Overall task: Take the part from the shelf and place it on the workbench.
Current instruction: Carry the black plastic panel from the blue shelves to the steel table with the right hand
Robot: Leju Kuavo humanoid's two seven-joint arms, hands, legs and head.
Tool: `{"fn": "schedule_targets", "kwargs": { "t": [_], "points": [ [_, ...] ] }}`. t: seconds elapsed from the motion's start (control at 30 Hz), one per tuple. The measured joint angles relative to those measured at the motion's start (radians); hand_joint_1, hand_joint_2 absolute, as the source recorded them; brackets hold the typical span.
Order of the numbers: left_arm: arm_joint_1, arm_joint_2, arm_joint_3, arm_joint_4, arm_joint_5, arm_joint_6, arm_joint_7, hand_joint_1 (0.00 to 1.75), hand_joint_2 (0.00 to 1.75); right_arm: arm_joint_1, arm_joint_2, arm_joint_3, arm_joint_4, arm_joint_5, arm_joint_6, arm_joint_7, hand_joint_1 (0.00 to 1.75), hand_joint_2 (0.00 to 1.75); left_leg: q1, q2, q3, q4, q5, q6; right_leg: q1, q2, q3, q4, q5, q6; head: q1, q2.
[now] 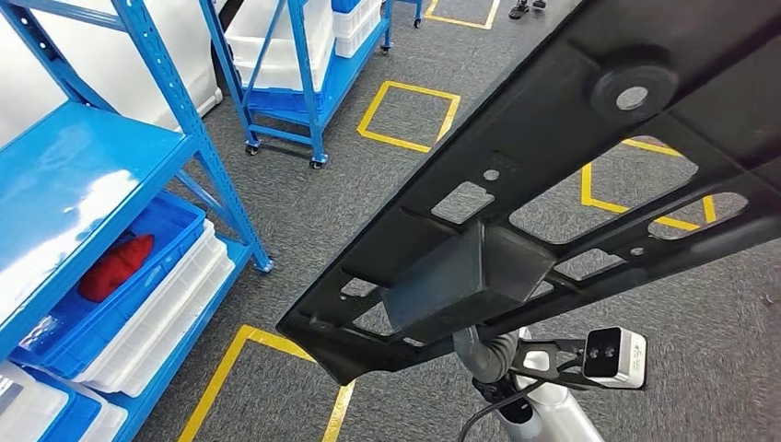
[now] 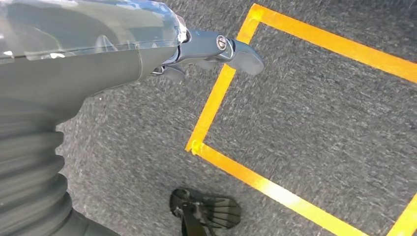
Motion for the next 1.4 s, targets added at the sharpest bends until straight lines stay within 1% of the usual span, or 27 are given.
{"fn": "schedule_targets", "kwargs": {
  "t": [0.07, 0.1, 0.13, 0.17, 0.23, 0.3, 0.37, 0.43, 0.47, 0.53, 0.57, 0.6, 0.63, 0.67, 0.7, 0.77, 0.83, 0.9, 0.97, 1.03, 1.1, 1.13, 1.2, 1.23, 1.3, 1.33, 1.4],
  "points": [
    [0.004, 0.000, 0.002, 0.000, 0.001, 0.003, 0.004, 0.00, 1.75, -0.001, -0.002, 0.002, 0.017, -0.006, 0.003, 0.000, 1.75, 1.75, -0.003, 0.025, -0.001, 0.000, -0.002, 0.003, -0.005, -0.018, -0.062, 0.123, -0.047, 0.007, 0.000, 0.000],
    [0.004, 0.000, 0.003, 0.000, 0.001, 0.004, 0.005, 0.00, 1.75, 0.000, -0.003, 0.003, 0.025, -0.008, 0.005, -0.001, 1.75, 1.75, -0.004, 0.037, -0.001, 0.000, -0.003, 0.002, -0.006, -0.021, -0.073, 0.145, -0.047, 0.008, 0.000, 0.000],
    [0.004, 0.000, 0.004, 0.000, 0.001, 0.005, 0.006, 0.00, 1.75, 0.000, -0.004, 0.004, 0.032, -0.009, 0.006, -0.001, 1.75, 1.75, -0.005, 0.049, 0.000, 0.000, -0.004, 0.002, -0.007, -0.025, -0.063, 0.126, -0.028, 0.008, 0.000, 0.000],
    [0.003, -0.001, 0.004, 0.000, 0.001, 0.005, 0.006, 0.00, 1.75, 0.000, -0.005, 0.005, 0.036, -0.009, 0.007, -0.001, 1.75, 1.75, -0.005, 0.060, 0.002, 0.001, -0.006, 0.000, -0.007, -0.033, -0.034, 0.071, 0.003, 0.006, 0.000, 0.000],
    [0.002, -0.001, 0.004, 0.000, 0.001, 0.005, 0.006, 0.00, 1.75, -0.002, -0.005, 0.006, 0.041, -0.010, 0.008, -0.001, 1.75, 1.75, -0.009, 0.080, 0.008, 0.002, -0.012, -0.007, 0.001, -0.082, 0.042, -0.070, 0.053, -0.006, 0.000, 0.000],
    [0.003, -0.001, 0.005, 0.000, 0.001, 0.005, 0.007, 0.00, 1.75, -0.004, -0.006, 0.007, 0.045, -0.011, 0.009, -0.001, 1.75, 1.75, -0.014, 0.099, 0.013, 0.002, -0.018, -0.018, 0.012, -0.110, 0.075, -0.137, 0.066, -0.020, 0.000, 0.000],
    [0.001, -0.002, 0.005, 0.000, 0.001, 0.005, 0.007, 0.00, 1.75, -0.004, -0.006, 0.009, 0.049, -0.011, 0.009, -0.001, 1.75, 1.75, -0.015, 0.119, 0.017, 0.001, -0.023, -0.028, 0.014, -0.085, 0.072, -0.142, 0.068, -0.031, 0.000, 0.000],
    [-0.001, -0.002, 0.005, 0.000, 0.001, 0.005, 0.007, 0.00, 1.75, -0.006, -0.006, 0.010, 0.051, -0.011, 0.010, -0.001, 1.75, 1.75, -0.010, 0.094, 0.010, 0.028, -0.046, -0.038, 0.010, -0.061, 0.076, -0.151, 0.074, -0.044, 0.000, 0.000],
    [-0.001, -0.002, 0.005, 0.000, 0.001, 0.005, 0.007, 0.00, 1.75, -0.007, -0.006, 0.010, 0.052, -0.011, 0.011, -0.001, 1.75, 1.75, -0.008, 0.067, -0.007, 0.069, -0.072, -0.041, 0.006, -0.049, 0.078, -0.155, 0.076, -0.050, 0.000, 0.000],
    [0.003, -0.004, 0.006, 0.000, 0.002, 0.003, 0.007, 0.00, 1.75, -0.001, -0.007, 0.012, 0.056, -0.003, 0.012, -0.002, 1.75, 1.75, -0.005, 0.018, -0.070, 0.205, -0.138, -0.044, 0.006, -0.023, 0.079, -0.156, 0.077, -0.056, 0.000, 0.000],
    [0.006, -0.006, 0.006, 0.000, 0.002, 0.001, 0.008, 0.00, 1.75, 0.013, -0.009, 0.012, 0.058, 0.009, 0.018, -0.002, 1.75, 1.75, -0.005, 0.010, -0.102, 0.267, -0.158, -0.045, 0.007, -0.009, 0.080, -0.156, 0.077, -0.057, 0.000, 0.000],
    [0.008, -0.010, 0.006, 0.000, 0.001, -0.001, 0.009, 0.00, 1.75, 0.038, -0.013, 0.010, 0.058, 0.025, 0.029, -0.002, 1.75, 1.75, -0.005, 0.007, -0.121, 0.298, -0.160, -0.046, 0.008, 0.005, 0.082, -0.155, 0.076, -0.057, 0.000, 0.000],
    [0.010, -0.016, 0.006, 0.000, 0.001, -0.003, 0.010, 0.00, 1.75, 0.070, -0.017, 0.006, 0.056, 0.043, 0.044, -0.003, 1.75, 1.75, -0.005, 0.006, -0.121, 0.288, -0.140, -0.045, 0.008, 0.019, 0.085, -0.154, 0.075, -0.055, 0.000, 0.000],
    [0.012, -0.023, 0.006, 0.000, 0.000, -0.003, 0.011, 0.00, 1.75, 0.102, -0.022, 0.002, 0.054, 0.057, 0.060, -0.003, 1.75, 1.75, -0.004, 0.002, -0.103, 0.238, -0.103, -0.044, 0.007, 0.032, 0.087, -0.153, 0.073, -0.053, 0.000, 0.000],
    [0.014, -0.029, 0.006, 0.000, 0.000, -0.002, 0.012, 0.00, 1.75, 0.129, -0.026, -0.002, 0.051, 0.065, 0.072, -0.003, 1.75, 1.75, -0.001, -0.012, -0.074, 0.167, -0.061, -0.042, 0.006, 0.045, 0.088, -0.151, 0.071, -0.050, 0.000, 0.000],
    [0.016, -0.038, 0.006, 0.000, -0.001, 0.000, 0.013, 0.00, 1.75, 0.159, -0.032, -0.007, 0.045, 0.072, 0.084, -0.003, 1.75, 1.75, 0.003, -0.052, -0.026, 0.049, -0.014, -0.039, 0.006, 0.073, 0.083, -0.142, 0.067, -0.041, 0.000, 0.000],
    [0.015, -0.046, 0.006, 0.000, 0.000, 0.006, 0.016, 0.00, 1.75, 0.185, -0.035, -0.016, 0.038, 0.079, 0.094, -0.003, 1.75, 1.75, 0.001, -0.066, -0.012, 0.018, -0.014, -0.033, 0.004, 0.097, 0.076, -0.138, 0.067, -0.028, 0.000, 0.000],
    [0.010, -0.056, 0.006, 0.000, -0.001, 0.013, 0.023, 0.00, 1.75, 0.224, -0.037, -0.027, 0.027, 0.098, 0.108, -0.003, 1.75, 1.75, 0.000, -0.046, -0.007, 0.012, -0.010, -0.020, 0.001, 0.106, 0.073, -0.138, 0.068, -0.014, 0.000, 0.000],
    [0.007, -0.068, 0.006, 0.000, -0.007, 0.018, 0.032, 0.00, 1.75, 0.265, -0.037, -0.034, 0.009, 0.125, 0.115, -0.004, 1.75, 1.75, 0.000, -0.024, -0.002, 0.001, -0.004, -0.005, 0.003, 0.061, 0.051, -0.091, 0.035, -0.006, 0.000, 0.000],
    [0.011, -0.077, 0.006, 0.000, -0.017, 0.020, 0.041, 0.00, 1.75, 0.301, -0.036, -0.036, -0.010, 0.150, 0.110, -0.004, 1.75, 1.75, -0.004, 0.002, 0.000, -0.002, -0.004, 0.004, 0.002, 0.003, -0.009, 0.032, -0.030, 0.000, 0.000, 0.000],
    [0.015, -0.083, 0.004, 0.000, -0.031, 0.020, 0.052, 0.00, 1.75, 0.336, -0.035, -0.037, -0.025, 0.171, 0.098, -0.004, 1.75, 1.75, -0.008, 0.028, 0.001, -0.002, -0.008, 0.005, -0.003, -0.016, -0.061, 0.136, -0.067, 0.005, 0.000, 0.000],
    [0.015, -0.085, 0.002, 0.000, -0.039, 0.020, 0.056, 0.00, 1.75, 0.351, -0.034, -0.037, -0.031, 0.181, 0.091, -0.004, 1.75, 1.75, -0.008, 0.041, 0.002, -0.002, -0.010, 0.005, -0.005, -0.020, -0.063, 0.140, -0.059, 0.006, 0.000, 0.000],
    [0.013, -0.088, -0.003, 0.000, -0.052, 0.016, 0.060, 0.00, 1.75, 0.367, -0.032, -0.037, -0.044, 0.195, 0.076, -0.004, 1.75, 1.75, -0.008, 0.065, 0.009, -0.002, -0.015, 0.000, -0.006, -0.040, -0.003, 0.034, 0.000, 0.004, 0.000, 0.000],
    [0.011, -0.089, -0.004, 0.000, -0.055, 0.014, 0.061, 0.00, 1.75, 0.371, -0.031, -0.037, -0.051, 0.199, 0.070, -0.004, 1.75, 1.75, -0.010, 0.075, 0.013, -0.002, -0.019, -0.004, -0.003, -0.068, 0.038, -0.040, 0.025, -0.001, 0.000, 0.000],
    [0.008, -0.090, -0.006, 0.000, -0.057, 0.009, 0.061, 0.00, 1.75, 0.378, -0.026, -0.038, -0.067, 0.204, 0.063, -0.003, 1.75, 1.75, -0.014, 0.094, 0.023, -0.001, -0.026, -0.014, 0.006, -0.105, 0.090, -0.132, 0.049, -0.012, 0.000, 0.000],
    [0.007, -0.090, -0.006, 0.000, -0.057, 0.008, 0.062, 0.00, 1.75, 0.381, -0.023, -0.038, -0.075, 0.205, 0.062, -0.002, 1.75, 1.75, -0.015, 0.103, 0.027, -0.001, -0.030, -0.020, 0.010, -0.109, 0.095, -0.143, 0.047, -0.017, 0.000, 0.000],
    [0.003, -0.091, -0.007, 0.000, -0.056, 0.009, 0.064, 0.00, 1.75, 0.388, -0.019, -0.040, -0.087, 0.208, 0.064, -0.001, 1.75, 1.75, -0.014, 0.118, 0.034, -0.001, -0.036, -0.030, 0.009, -0.082, 0.095, -0.147, 0.050, -0.026, 0.000, 0.000]
  ]
}}
